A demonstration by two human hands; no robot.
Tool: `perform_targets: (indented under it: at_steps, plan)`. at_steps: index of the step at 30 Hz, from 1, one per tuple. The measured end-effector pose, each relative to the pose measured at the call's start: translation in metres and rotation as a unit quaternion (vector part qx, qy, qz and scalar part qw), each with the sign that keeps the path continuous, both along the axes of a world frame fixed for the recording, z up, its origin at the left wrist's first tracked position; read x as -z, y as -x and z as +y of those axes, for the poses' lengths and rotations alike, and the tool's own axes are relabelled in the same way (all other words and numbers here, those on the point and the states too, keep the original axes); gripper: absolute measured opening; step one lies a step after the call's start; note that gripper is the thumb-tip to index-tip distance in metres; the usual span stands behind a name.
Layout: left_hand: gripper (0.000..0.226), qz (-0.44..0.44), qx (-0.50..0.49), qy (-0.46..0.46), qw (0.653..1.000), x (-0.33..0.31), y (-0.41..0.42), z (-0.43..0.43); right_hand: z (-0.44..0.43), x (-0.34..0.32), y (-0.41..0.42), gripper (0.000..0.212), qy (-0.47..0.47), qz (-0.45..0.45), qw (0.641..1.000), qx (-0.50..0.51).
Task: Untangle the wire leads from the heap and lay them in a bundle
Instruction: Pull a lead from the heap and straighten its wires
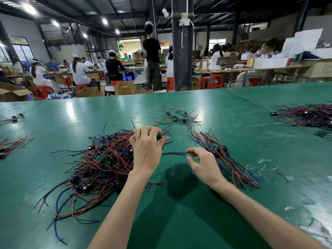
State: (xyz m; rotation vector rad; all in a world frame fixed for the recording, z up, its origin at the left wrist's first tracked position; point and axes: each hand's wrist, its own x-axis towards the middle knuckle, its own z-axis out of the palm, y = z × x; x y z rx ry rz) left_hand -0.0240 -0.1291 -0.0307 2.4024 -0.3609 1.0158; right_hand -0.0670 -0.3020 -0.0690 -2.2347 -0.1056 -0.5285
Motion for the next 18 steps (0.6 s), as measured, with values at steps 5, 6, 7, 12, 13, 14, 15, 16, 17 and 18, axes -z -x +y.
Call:
perform_targets:
  at_steps: [5,6,7,12,13,14,15,16,17,18]
  plan:
    - [0.025,-0.03,0.092,-0.032,0.995,0.002,0.008,-0.015,0.005,-0.01,0.001,0.016,-0.298,0.123,0.939,-0.117]
    - [0.025,-0.004,0.138,-0.017,0.99,0.002,0.009,-0.017,0.006,-0.011,0.002,0.018,-0.355,0.145,0.912,-0.145]
    - [0.024,0.04,0.188,0.006,0.981,0.001,0.011,-0.019,0.006,-0.011,0.001,0.02,-0.397,0.157,0.889,-0.164]
    - [0.018,0.155,0.262,0.086,0.949,0.002,0.014,-0.022,0.003,-0.012,0.003,0.016,-0.411,0.159,0.881,-0.174]
    - [0.016,0.157,0.265,0.099,0.946,0.001,0.013,-0.021,0.002,-0.014,0.003,0.015,-0.417,0.158,0.878,-0.173]
    - [0.017,0.156,0.266,0.104,0.945,0.001,0.012,-0.02,0.001,-0.016,0.003,0.015,-0.428,0.156,0.874,-0.17]
    - [0.019,0.153,0.265,0.104,0.946,0.0,0.01,-0.019,0.0,-0.018,0.003,0.013,-0.444,0.152,0.868,-0.164]
    - [0.021,0.149,0.261,0.102,0.948,0.0,0.01,-0.018,-0.001,-0.02,0.003,0.012,-0.463,0.147,0.86,-0.156]
    - [0.022,0.142,0.256,0.099,0.951,-0.001,0.009,-0.017,-0.003,-0.023,0.003,0.01,-0.479,0.145,0.853,-0.148]
    - [0.021,0.131,0.25,0.092,0.955,-0.002,0.009,-0.016,-0.005,-0.025,0.003,0.009,-0.49,0.145,0.847,-0.144]
